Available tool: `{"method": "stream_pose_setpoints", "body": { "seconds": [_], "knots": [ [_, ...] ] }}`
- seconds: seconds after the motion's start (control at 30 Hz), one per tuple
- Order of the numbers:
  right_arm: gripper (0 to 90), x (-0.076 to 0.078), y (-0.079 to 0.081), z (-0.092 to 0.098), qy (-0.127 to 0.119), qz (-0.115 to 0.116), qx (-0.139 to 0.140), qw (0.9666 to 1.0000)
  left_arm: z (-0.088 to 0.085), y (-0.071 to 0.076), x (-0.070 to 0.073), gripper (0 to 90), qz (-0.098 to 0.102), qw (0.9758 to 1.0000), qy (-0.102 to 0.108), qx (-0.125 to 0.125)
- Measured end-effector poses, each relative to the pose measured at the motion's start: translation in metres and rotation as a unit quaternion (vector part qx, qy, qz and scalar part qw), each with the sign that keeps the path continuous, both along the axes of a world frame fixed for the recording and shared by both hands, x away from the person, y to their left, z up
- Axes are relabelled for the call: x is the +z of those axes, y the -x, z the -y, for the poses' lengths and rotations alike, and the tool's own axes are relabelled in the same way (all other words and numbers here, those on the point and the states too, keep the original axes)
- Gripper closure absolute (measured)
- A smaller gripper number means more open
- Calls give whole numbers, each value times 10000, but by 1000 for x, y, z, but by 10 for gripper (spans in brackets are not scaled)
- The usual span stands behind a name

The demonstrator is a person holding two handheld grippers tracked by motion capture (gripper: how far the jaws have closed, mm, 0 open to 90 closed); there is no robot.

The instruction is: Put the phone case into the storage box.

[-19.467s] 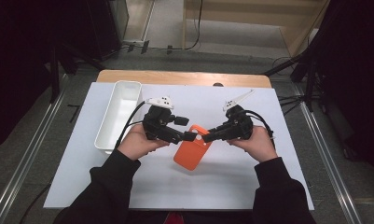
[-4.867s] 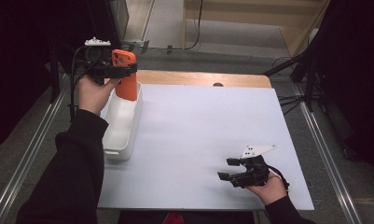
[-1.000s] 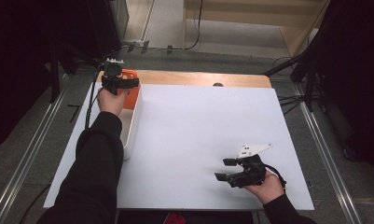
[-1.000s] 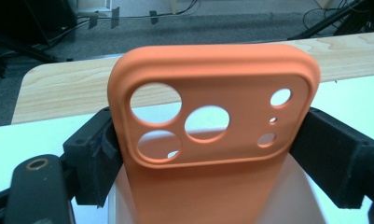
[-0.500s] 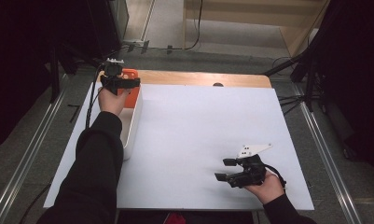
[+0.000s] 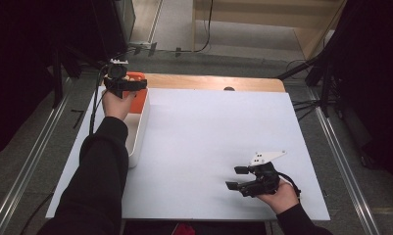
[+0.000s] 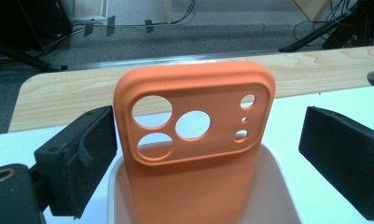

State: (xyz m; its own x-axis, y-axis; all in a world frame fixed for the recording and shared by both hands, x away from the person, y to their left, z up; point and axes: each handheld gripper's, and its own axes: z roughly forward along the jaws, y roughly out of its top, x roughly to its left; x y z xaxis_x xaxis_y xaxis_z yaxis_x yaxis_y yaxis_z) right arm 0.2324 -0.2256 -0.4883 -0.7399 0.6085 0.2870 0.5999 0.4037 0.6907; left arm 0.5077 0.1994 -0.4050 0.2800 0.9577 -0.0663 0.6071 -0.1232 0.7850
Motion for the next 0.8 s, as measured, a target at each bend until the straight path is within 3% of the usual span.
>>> {"method": "stream_pose_setpoints", "body": {
  "seconds": [0.43,0.57,0.8],
  "knots": [
    [290,0,0,0,1,-27,-21,10000,-14,12,21,46,-43,9999,96,83],
    [290,0,0,0,14,-28,-28,10000,-17,20,29,46,9,10000,86,-17],
    [289,-1,-1,0,22,-30,-38,10000,-20,33,40,47,-63,9990,291,-328]
  ]
}}
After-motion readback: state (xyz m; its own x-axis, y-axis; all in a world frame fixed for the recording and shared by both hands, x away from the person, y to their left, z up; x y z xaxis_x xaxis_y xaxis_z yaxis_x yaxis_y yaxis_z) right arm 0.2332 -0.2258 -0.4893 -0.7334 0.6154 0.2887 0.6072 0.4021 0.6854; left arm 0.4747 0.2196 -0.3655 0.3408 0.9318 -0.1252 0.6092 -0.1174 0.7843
